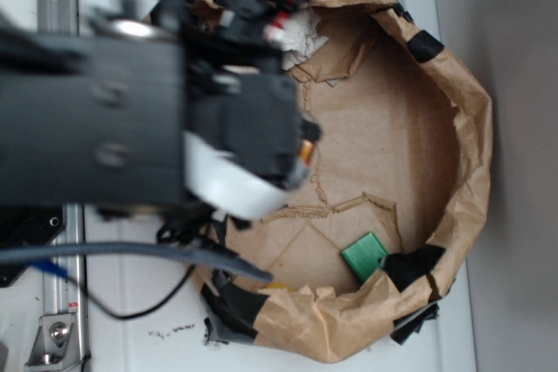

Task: Grab the white paper.

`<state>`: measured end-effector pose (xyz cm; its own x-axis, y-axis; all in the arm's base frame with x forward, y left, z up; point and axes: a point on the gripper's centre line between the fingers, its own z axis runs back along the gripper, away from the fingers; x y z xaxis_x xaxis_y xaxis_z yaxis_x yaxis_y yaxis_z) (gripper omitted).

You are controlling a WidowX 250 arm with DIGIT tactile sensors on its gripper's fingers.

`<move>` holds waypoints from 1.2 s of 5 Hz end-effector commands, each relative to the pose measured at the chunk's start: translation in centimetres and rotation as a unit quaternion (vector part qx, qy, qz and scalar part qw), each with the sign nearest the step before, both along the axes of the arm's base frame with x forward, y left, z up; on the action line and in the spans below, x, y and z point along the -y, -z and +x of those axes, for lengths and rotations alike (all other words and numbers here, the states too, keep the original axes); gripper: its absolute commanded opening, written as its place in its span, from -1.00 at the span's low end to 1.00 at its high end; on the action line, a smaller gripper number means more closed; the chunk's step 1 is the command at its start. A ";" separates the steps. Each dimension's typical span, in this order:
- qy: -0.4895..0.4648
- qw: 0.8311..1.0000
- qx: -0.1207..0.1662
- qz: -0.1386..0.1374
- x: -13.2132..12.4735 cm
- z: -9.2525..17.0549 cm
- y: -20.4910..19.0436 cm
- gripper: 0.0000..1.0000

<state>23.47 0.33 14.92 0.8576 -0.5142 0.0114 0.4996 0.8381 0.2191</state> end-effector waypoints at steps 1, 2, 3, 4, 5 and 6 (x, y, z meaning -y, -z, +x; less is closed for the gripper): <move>0.150 0.987 -0.056 0.013 -0.9 2.8 4.9 1.00; 0.158 0.984 -0.080 -0.011 -2.4 3.0 7.0 1.00; 0.143 0.985 -0.093 -0.017 -5.0 4.1 8.6 1.00; 0.130 0.988 -0.086 -0.013 -7.4 5.0 9.7 1.00; 0.121 0.989 -0.082 0.009 -8.6 4.9 10.4 1.00; 0.117 0.988 -0.094 0.021 -9.0 4.6 10.4 1.00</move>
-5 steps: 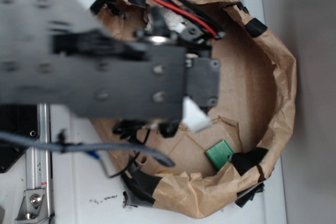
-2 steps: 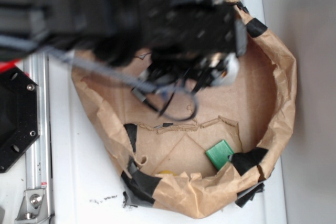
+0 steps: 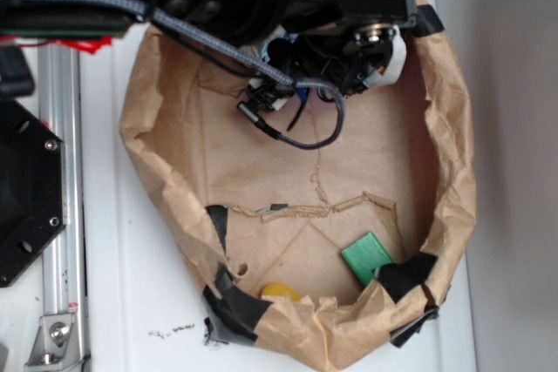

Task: Grab the white paper.

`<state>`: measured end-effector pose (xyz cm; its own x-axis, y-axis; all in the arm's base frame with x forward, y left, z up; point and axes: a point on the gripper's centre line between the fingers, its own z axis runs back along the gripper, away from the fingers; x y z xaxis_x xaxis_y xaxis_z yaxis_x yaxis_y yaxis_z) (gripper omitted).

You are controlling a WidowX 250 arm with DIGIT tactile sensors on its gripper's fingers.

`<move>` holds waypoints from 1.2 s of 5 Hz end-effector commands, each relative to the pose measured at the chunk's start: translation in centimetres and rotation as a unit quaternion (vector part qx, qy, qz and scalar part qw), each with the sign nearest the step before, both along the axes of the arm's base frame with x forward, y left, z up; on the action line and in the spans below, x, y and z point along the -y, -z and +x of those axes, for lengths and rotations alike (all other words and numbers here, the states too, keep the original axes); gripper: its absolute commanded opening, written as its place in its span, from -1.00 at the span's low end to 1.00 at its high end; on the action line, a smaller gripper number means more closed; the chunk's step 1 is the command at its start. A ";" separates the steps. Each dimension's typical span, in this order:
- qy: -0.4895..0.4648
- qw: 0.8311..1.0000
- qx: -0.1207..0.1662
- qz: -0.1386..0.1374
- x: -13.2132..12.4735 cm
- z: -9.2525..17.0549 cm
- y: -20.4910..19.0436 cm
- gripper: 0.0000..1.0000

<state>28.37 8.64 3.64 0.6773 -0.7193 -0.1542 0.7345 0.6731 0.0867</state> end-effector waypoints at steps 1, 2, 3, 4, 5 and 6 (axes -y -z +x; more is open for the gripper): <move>-0.014 0.999 0.018 0.045 -1.2 -0.9 -0.7 1.00; -0.043 0.996 -0.021 0.069 -2.8 -1.7 -0.6 1.00; -0.058 0.994 -0.030 0.083 -3.6 -2.2 -0.5 1.00; -0.070 0.994 -0.026 0.082 -3.5 -1.8 -0.3 -0.73; -0.068 0.994 -0.025 0.077 -3.5 -1.7 -0.3 -1.00; -0.071 0.995 -0.022 0.065 -3.4 -1.6 -0.6 -1.00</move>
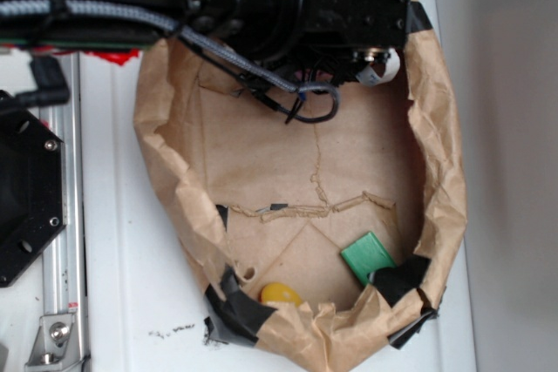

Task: Grab the white paper.

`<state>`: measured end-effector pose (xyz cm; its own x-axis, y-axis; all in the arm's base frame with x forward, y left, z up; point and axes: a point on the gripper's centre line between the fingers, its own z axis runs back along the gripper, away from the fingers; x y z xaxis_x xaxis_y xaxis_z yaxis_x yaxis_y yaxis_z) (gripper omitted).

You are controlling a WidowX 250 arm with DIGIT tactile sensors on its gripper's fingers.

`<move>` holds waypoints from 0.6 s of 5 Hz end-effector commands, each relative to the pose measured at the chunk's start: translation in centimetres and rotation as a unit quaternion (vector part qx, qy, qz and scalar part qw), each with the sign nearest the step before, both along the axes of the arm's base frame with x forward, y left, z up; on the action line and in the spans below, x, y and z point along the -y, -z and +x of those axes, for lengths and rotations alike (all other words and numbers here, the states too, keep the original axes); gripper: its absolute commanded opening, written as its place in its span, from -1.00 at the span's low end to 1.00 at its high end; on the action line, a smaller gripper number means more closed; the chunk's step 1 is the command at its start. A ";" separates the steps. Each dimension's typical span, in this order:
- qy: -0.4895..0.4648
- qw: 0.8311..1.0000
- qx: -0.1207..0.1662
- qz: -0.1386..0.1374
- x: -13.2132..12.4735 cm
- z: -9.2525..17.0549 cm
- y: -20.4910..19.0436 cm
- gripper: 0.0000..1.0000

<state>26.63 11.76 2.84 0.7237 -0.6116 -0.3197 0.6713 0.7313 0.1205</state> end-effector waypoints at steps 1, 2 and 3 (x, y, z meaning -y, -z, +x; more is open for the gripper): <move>-0.024 0.998 0.045 -0.026 -0.1 0.4 -2.5 -1.00; -0.023 0.996 0.074 -0.034 0.9 0.5 -4.6 -1.00; -0.002 0.991 0.124 -0.052 3.6 0.5 -8.5 -1.00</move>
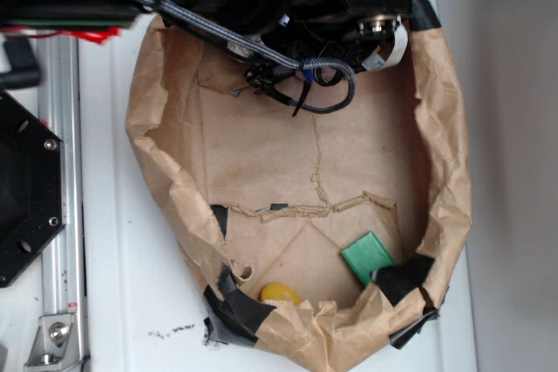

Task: Grab the white paper.

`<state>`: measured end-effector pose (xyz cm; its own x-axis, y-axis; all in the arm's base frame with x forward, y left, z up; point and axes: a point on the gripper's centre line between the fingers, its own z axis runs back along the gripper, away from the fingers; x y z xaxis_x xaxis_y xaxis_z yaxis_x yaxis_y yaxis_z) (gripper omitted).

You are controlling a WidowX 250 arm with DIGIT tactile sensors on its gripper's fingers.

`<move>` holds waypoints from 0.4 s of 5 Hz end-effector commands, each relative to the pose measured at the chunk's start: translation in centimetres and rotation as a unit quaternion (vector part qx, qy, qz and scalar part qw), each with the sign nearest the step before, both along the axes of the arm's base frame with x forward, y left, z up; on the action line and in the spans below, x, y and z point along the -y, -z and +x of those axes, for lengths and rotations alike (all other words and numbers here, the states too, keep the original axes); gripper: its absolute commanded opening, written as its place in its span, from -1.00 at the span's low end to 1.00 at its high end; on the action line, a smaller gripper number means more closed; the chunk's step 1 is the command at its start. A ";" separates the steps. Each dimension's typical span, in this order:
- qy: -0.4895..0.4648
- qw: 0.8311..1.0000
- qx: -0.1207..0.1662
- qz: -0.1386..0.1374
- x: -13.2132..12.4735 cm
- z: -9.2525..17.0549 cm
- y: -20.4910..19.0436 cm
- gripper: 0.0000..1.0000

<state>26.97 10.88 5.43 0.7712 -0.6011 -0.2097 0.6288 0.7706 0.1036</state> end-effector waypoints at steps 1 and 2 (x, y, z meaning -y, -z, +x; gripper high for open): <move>-0.105 0.984 0.135 -0.039 6.7 1.0 -10.5 -1.00; -0.224 0.951 0.204 -0.052 10.5 1.0 -14.3 -1.00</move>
<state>27.59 1.85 17.63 0.9794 -0.1533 0.1315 0.1318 0.9784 0.1592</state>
